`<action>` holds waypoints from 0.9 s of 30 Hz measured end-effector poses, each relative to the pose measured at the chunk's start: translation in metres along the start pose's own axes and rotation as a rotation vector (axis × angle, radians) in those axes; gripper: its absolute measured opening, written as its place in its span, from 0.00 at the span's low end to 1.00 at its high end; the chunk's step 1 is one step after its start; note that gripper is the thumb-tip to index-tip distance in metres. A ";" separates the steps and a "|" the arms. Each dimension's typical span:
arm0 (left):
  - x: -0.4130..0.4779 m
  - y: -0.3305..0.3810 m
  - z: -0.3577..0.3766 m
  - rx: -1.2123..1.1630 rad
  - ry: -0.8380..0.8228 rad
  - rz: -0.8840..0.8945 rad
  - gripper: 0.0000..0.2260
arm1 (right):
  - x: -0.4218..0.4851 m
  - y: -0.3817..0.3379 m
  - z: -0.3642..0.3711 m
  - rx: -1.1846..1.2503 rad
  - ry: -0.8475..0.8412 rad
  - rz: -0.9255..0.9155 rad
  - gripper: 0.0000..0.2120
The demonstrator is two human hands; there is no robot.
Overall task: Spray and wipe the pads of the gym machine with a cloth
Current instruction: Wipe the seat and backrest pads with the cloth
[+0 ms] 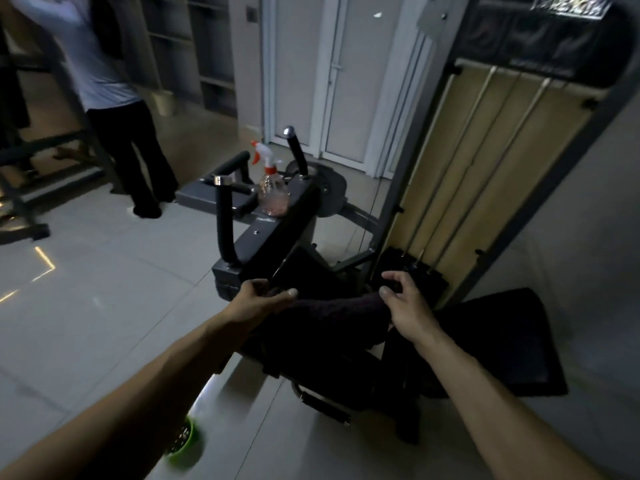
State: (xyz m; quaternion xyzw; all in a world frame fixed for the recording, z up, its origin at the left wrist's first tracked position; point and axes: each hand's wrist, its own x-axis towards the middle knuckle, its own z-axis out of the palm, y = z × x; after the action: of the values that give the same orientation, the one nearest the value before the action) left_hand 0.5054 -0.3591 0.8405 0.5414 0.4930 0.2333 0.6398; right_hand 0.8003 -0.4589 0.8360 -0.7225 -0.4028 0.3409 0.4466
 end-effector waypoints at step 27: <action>0.079 0.060 0.197 -0.185 -0.260 -0.204 0.18 | 0.011 -0.013 -0.109 0.094 0.250 0.084 0.12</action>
State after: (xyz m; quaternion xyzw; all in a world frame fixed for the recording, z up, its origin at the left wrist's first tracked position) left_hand 0.7256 -0.3661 0.8511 0.4532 0.4350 0.1396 0.7654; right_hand 0.8945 -0.4860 0.8872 -0.7539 -0.2971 0.2850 0.5120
